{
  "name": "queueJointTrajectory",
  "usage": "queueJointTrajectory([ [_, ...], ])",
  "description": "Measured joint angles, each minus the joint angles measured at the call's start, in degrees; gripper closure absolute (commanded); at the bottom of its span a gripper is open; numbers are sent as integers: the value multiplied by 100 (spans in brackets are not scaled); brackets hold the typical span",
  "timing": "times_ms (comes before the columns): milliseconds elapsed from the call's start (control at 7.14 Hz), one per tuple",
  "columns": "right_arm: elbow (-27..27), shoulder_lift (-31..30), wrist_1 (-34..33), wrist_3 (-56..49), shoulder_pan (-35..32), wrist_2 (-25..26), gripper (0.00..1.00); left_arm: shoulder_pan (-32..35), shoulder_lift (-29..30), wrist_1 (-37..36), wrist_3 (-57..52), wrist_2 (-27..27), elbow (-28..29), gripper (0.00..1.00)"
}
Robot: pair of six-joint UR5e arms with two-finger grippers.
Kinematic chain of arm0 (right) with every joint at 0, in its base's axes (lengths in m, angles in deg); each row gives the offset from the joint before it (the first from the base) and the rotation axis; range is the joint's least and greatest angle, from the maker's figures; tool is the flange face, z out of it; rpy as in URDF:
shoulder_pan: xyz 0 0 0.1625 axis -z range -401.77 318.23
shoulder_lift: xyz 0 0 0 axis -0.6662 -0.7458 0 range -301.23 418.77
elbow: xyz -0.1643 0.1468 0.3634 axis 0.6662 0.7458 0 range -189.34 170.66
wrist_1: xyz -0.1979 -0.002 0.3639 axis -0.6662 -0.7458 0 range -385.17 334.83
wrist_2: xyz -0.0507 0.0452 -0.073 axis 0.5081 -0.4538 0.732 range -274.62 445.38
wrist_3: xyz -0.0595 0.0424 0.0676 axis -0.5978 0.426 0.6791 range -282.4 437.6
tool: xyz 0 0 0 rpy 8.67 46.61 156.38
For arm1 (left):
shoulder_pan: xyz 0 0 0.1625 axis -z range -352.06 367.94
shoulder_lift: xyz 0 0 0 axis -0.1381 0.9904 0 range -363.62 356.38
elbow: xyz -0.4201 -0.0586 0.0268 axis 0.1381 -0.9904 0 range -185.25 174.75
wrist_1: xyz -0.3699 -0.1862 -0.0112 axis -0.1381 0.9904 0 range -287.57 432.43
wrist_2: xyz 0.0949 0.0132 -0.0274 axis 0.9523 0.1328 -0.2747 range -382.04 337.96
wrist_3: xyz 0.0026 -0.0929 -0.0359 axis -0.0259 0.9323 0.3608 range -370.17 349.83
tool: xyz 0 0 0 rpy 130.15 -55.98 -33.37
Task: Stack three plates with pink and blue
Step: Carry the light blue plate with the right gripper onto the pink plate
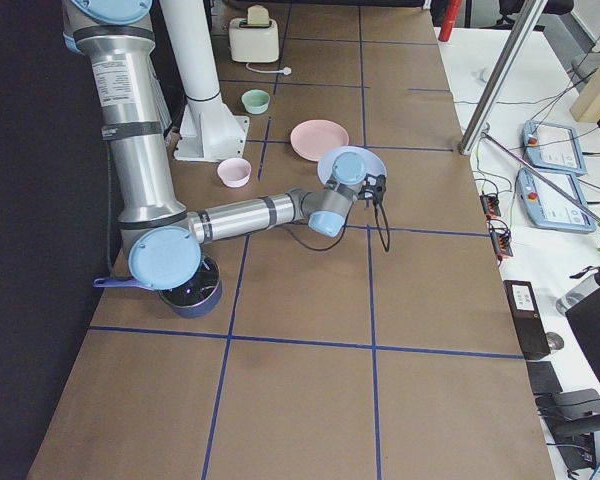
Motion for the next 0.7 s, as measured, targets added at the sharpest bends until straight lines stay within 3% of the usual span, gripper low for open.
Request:
queueJointTrajectory([
  [280, -425, 762, -963, 509, 880, 810, 100, -11, 6, -5, 14, -14, 18, 0],
  [560, -935, 962, -1869, 607, 1766, 1794, 100, -17, 15, -9, 56, -24, 25, 0],
  [700, -990, 973, -1995, 615, 2036, 2084, 89, -17, 16, -11, 124, -32, 9, 0],
])
